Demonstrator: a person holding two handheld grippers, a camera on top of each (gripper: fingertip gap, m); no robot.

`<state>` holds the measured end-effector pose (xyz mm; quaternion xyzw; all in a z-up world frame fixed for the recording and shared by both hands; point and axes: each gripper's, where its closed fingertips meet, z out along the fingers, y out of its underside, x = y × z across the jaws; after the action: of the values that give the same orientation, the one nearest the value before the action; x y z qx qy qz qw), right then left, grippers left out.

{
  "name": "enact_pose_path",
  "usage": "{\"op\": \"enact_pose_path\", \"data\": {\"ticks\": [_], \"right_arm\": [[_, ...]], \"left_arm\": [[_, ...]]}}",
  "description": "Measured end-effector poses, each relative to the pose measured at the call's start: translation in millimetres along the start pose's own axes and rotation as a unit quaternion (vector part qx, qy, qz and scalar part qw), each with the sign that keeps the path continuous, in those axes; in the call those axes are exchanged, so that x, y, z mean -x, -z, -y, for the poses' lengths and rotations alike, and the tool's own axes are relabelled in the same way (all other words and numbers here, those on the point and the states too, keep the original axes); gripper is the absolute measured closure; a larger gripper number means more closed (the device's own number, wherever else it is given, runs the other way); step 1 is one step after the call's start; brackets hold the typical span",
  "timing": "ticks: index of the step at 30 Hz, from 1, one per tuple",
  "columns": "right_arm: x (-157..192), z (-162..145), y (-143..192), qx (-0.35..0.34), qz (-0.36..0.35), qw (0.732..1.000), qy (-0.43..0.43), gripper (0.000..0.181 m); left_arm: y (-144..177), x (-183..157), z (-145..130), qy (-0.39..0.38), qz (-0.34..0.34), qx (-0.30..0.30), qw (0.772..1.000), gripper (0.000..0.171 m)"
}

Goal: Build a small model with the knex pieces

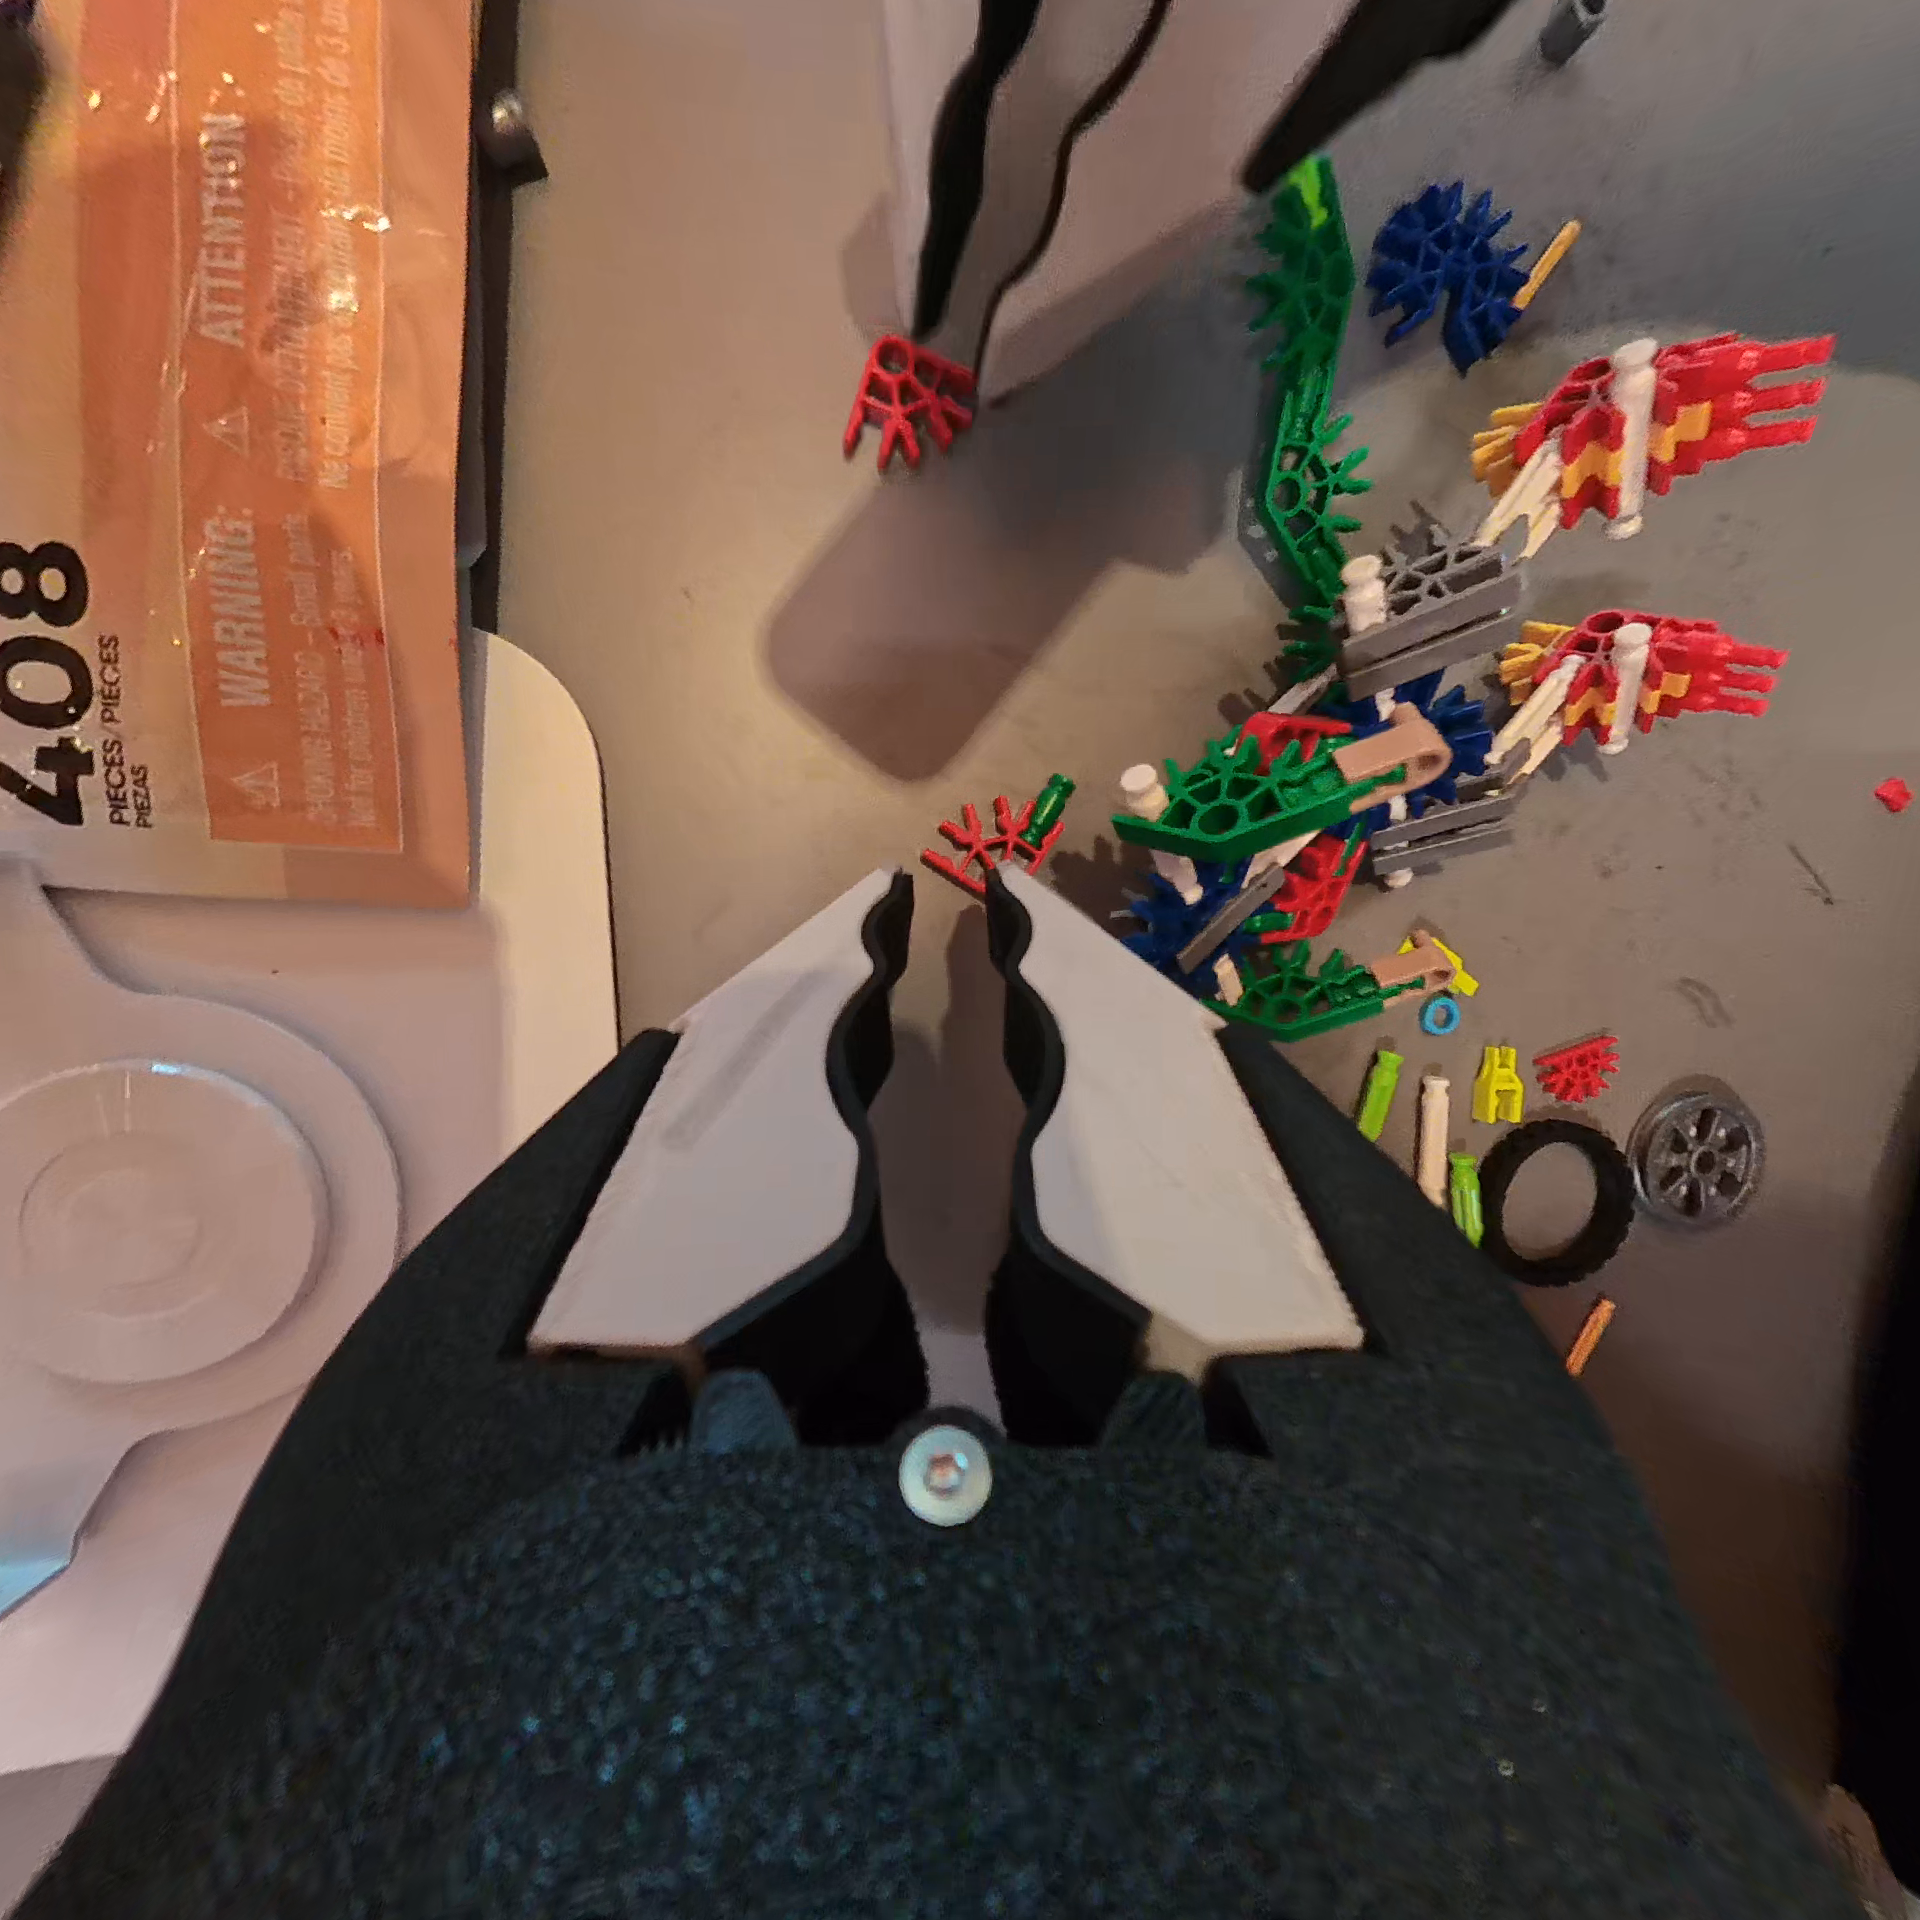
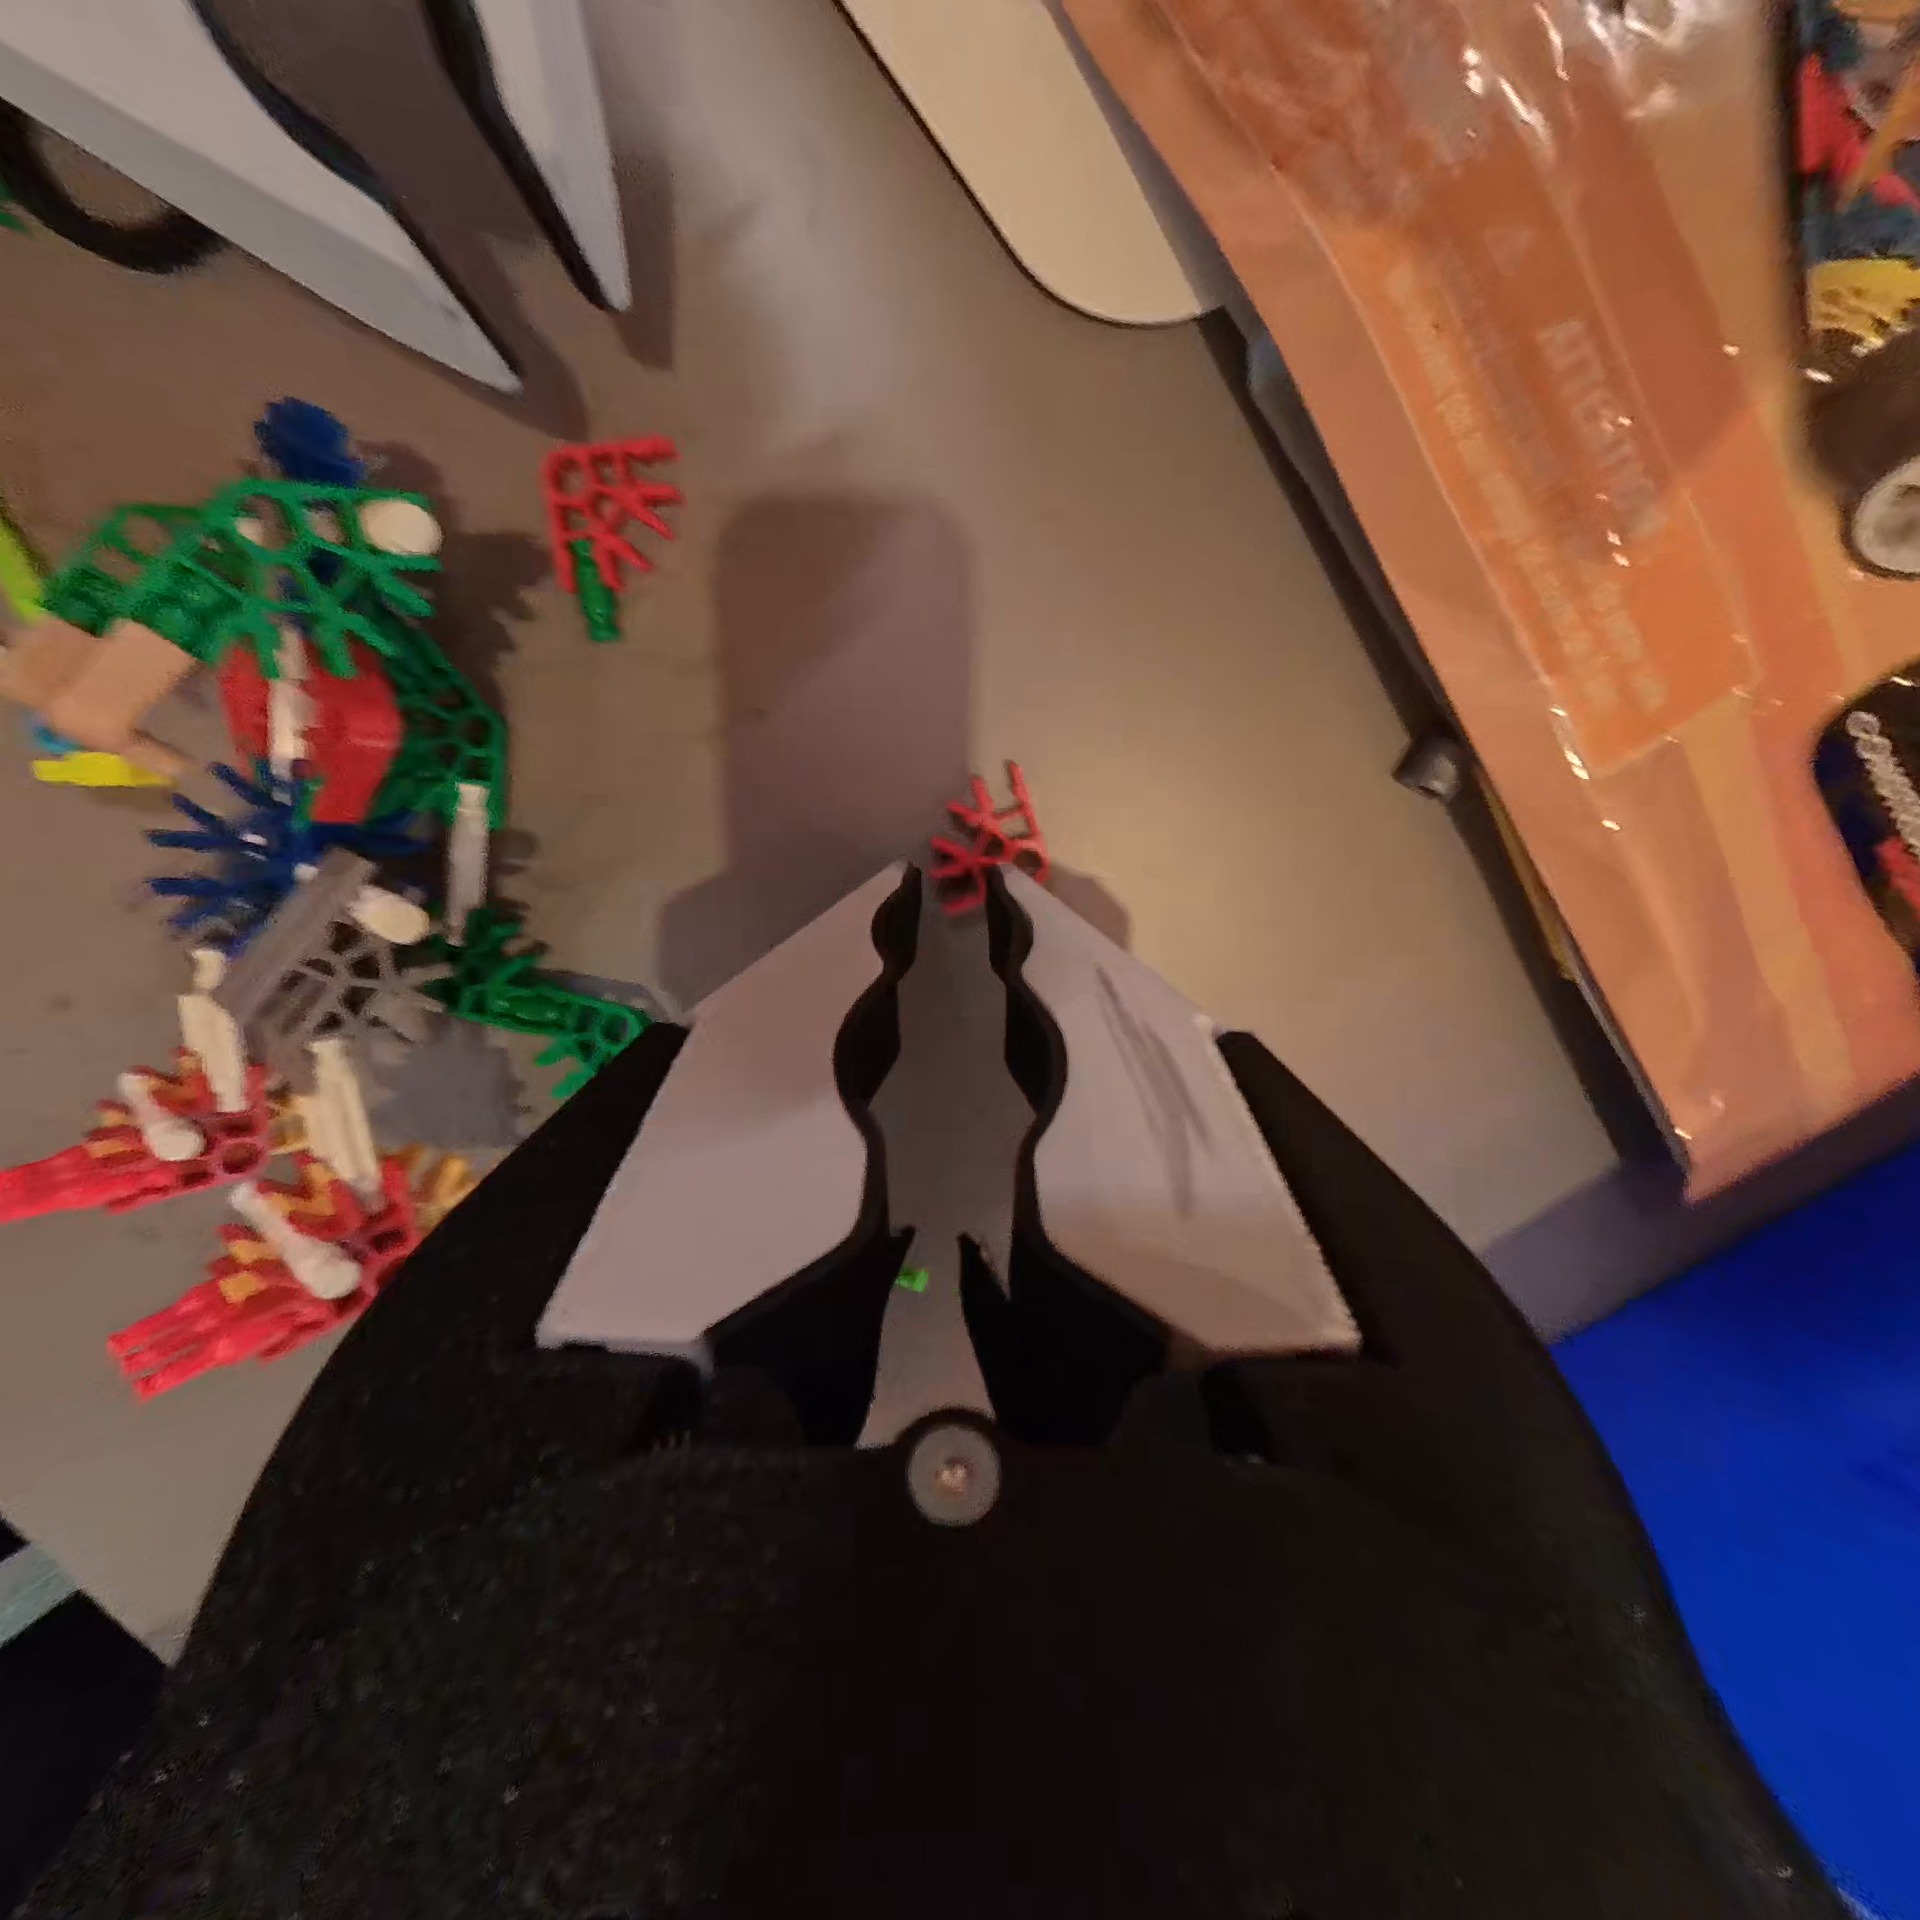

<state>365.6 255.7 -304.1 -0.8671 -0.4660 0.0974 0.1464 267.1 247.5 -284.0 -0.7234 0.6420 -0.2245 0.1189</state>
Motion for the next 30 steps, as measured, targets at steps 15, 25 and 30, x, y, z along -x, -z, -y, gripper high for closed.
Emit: {"op": "enact_pose_path", "data": {"ticks": [15,25,30], "right_arm": [[-5.5,0.7,-10.9,0.024,0.000,0.992,0.125,0.158],[16.9,20.8,-14.8,-0.011,0.050,0.999,0.002,0.157],[16.5,26.3,-5.4,-0.030,0.048,0.998,0.033,0.156]], "left_arm": [[-20.6,-7.9,-5.7,-0.060,-0.034,0.022,0.997,0.156],[-25.9,8.7,-5.8,-0.020,-0.001,0.022,1.000,0.156],[-18.9,9.5,-3.1,-0.020,-0.006,0.001,1.000,0.155]]}}
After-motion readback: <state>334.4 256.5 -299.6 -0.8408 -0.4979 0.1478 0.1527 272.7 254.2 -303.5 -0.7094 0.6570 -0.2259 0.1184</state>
